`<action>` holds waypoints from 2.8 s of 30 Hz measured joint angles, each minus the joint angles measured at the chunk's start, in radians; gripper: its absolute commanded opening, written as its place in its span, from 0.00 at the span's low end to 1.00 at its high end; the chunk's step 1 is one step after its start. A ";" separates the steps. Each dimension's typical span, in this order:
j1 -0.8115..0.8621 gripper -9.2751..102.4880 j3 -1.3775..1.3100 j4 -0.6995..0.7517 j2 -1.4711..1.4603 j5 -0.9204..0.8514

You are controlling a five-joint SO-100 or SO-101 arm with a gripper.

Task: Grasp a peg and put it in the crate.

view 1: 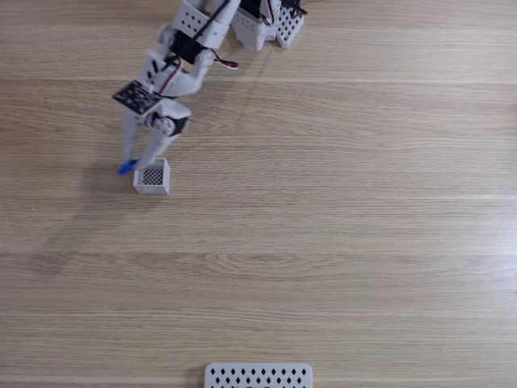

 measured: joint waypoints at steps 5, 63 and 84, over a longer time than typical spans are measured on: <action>-0.017 0.07 0.077 -0.011 0.055 0.015; -0.037 0.08 0.084 0.064 0.071 0.031; -0.505 0.08 0.494 1.373 1.548 0.034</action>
